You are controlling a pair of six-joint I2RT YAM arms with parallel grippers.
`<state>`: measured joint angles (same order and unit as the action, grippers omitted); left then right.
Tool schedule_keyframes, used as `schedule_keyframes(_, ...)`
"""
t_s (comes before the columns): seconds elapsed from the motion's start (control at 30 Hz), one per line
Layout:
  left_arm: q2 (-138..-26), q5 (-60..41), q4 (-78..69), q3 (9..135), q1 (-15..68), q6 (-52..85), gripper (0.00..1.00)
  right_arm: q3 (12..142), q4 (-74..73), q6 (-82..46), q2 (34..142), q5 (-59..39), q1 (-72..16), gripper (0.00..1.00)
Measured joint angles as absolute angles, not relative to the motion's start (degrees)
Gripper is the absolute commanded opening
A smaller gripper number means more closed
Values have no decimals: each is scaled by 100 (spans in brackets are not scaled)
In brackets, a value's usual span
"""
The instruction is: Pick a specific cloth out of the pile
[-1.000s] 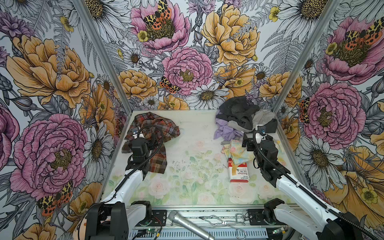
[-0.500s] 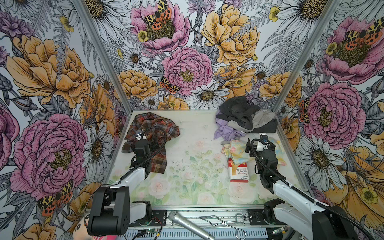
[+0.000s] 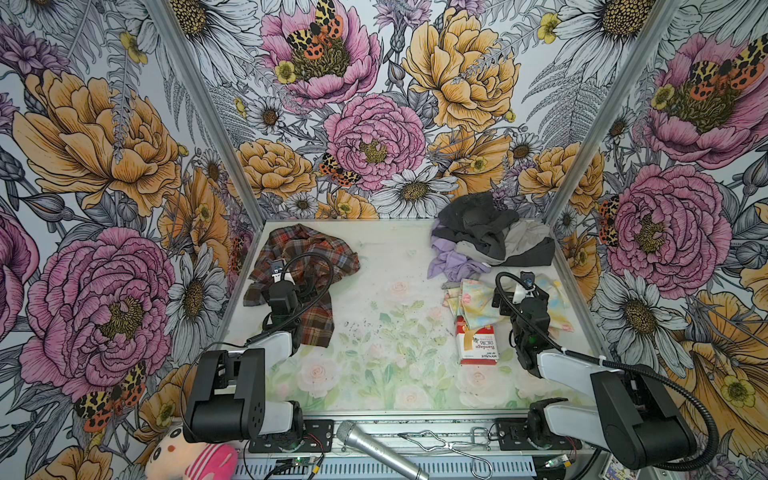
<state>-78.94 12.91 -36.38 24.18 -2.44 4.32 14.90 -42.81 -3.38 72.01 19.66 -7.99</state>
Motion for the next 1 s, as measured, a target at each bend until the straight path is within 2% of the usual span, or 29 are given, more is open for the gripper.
schedule_keyframes(0.37,-8844,690,-5282,1879,-237,252,99,1391,-4998,-381,7404,1942,-493,99)
schedule_keyframes(0.53,-8888,703,-5535,1863,-215,252,99,1251,-5913,-338,8160,1846,-403,99)
schedule_keyframes(0.67,-8888,1120,-5500,1951,-5,233,99,1271,-6180,-329,8648,1715,-366,100)
schedule_keyframes(0.83,-8888,1389,-5481,2036,128,187,99,2014,-5345,-366,8833,1039,-45,100)
schedule_keyframes(1.0,-8888,1459,-5468,2036,115,189,99,2305,-5131,-403,8825,670,222,99)
